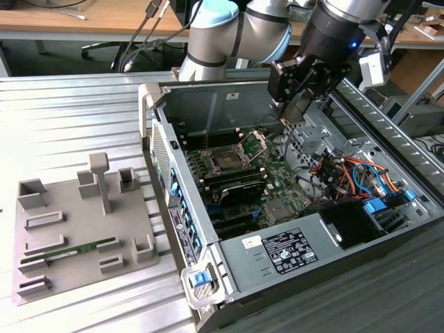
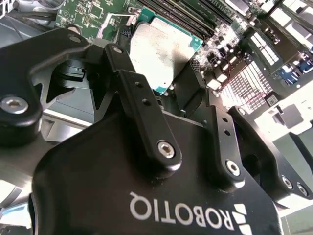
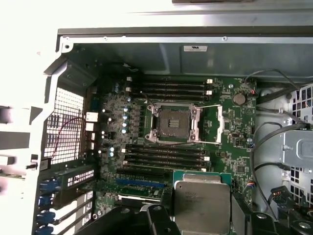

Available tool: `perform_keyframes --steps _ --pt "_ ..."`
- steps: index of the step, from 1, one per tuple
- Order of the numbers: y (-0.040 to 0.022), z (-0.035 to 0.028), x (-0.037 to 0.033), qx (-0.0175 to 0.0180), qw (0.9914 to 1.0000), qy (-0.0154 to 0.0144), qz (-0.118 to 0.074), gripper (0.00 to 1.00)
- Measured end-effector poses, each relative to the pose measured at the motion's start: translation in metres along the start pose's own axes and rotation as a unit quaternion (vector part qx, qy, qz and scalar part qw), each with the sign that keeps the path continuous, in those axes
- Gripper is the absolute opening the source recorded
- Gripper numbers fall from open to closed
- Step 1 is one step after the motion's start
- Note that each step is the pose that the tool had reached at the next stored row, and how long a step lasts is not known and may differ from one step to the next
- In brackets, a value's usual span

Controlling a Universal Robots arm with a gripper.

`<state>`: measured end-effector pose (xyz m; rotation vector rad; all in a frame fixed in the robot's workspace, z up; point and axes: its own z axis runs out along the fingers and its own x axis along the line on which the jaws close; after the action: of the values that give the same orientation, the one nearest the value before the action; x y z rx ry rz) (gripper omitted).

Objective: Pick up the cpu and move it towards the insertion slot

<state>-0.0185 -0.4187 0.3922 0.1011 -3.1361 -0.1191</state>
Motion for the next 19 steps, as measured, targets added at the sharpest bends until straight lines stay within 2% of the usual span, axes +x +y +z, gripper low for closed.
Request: perform_keyframes --steps 19 --pt "0.001 0.0031 -0.0073 0.0 1.0 0.0 0.0 0.55"
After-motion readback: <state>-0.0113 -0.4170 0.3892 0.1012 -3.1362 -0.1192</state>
